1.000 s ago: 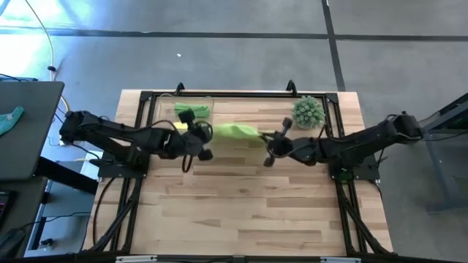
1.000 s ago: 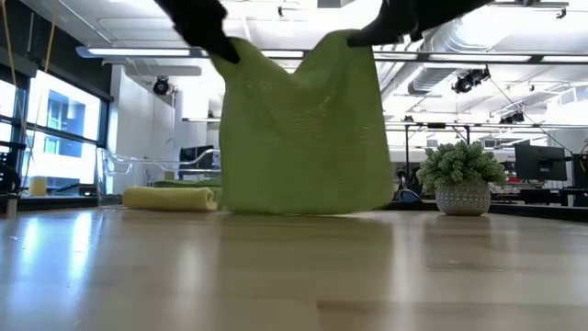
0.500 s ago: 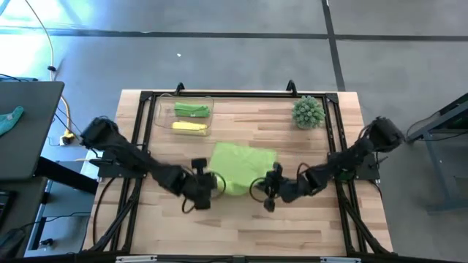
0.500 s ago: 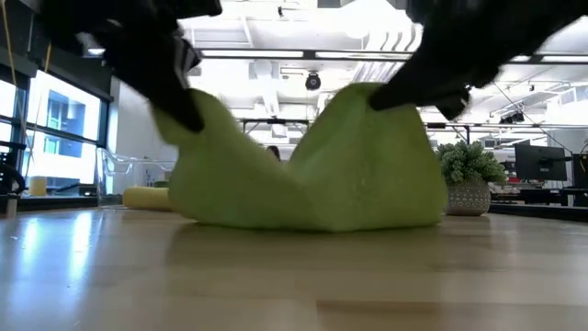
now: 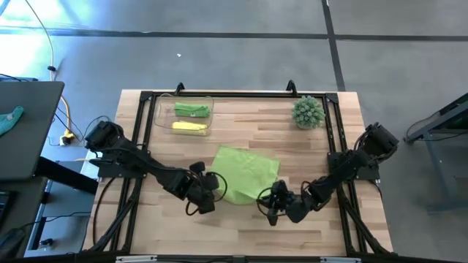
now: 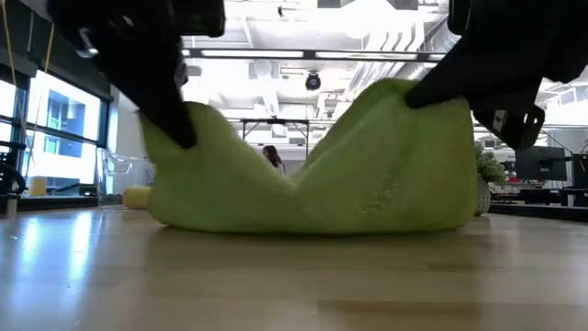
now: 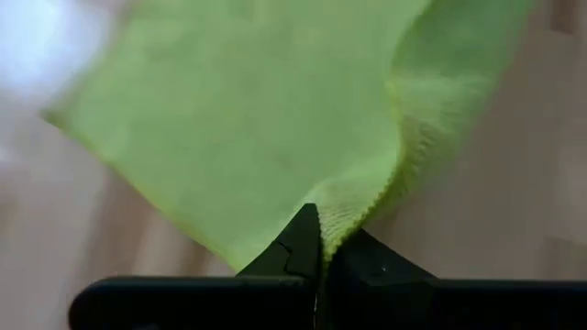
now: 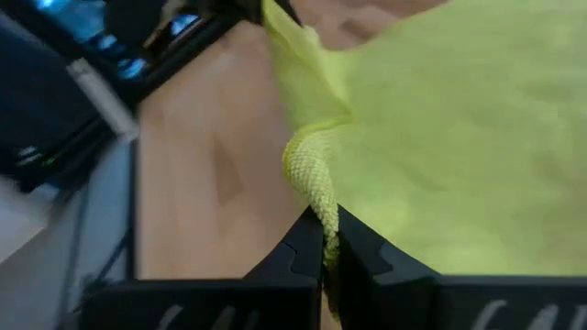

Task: Roll microfiber towels into tight, uniform cylinder then place into a basket
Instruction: Fold the light green microfiber cloth

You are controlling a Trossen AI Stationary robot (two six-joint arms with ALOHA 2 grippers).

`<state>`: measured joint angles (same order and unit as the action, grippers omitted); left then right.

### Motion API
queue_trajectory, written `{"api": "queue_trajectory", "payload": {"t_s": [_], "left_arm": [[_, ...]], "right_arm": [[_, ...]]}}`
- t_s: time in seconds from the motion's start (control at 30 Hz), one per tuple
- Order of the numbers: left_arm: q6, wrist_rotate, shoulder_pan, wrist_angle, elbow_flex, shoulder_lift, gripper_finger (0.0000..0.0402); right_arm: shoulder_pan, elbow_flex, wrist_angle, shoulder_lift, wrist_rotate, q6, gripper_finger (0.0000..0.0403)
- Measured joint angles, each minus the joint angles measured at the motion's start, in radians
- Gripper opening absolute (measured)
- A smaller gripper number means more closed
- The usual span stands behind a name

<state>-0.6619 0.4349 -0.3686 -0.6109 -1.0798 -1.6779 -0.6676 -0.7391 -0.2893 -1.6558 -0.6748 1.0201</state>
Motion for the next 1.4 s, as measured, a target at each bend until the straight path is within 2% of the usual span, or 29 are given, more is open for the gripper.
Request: {"api": "queue_trajectory", "payload": {"t_s": [0.17,0.27,0.5,0.73,0.9,1.07,1.4], "left_arm": [[0.062,0.142,0.056,0.002,0.0,0.0,0.0],[0.106,0.164,0.101,0.017,-0.001,-0.011,0.0],[0.199,0.129,0.205,0.038,0.0,-0.096,0.0],[0.216,0.133,0.283,0.045,0.002,-0.146,0.0],[0.267,0.12,0.328,0.1,0.001,-0.151,0.0],[0.313,0.035,0.366,0.157,0.0,-0.151,0.0],[0.388,-0.004,0.421,0.193,0.0,-0.151,0.0]], "right_arm": [[0.013,0.0,0.135,0.0,-0.064,0.099,0.0],[0.028,0.0,0.211,0.0,-0.073,0.156,0.0],[0.076,0.0,0.38,0.0,-0.113,0.276,0.0],[0.11,0.0,0.483,0.0,-0.159,0.365,0.0],[0.143,0.001,0.505,0.0,-0.109,0.37,0.0],[0.173,0.001,0.523,0.0,-0.053,0.369,0.0],[0.183,0.001,0.557,0.0,-0.049,0.371,0.0]]}}
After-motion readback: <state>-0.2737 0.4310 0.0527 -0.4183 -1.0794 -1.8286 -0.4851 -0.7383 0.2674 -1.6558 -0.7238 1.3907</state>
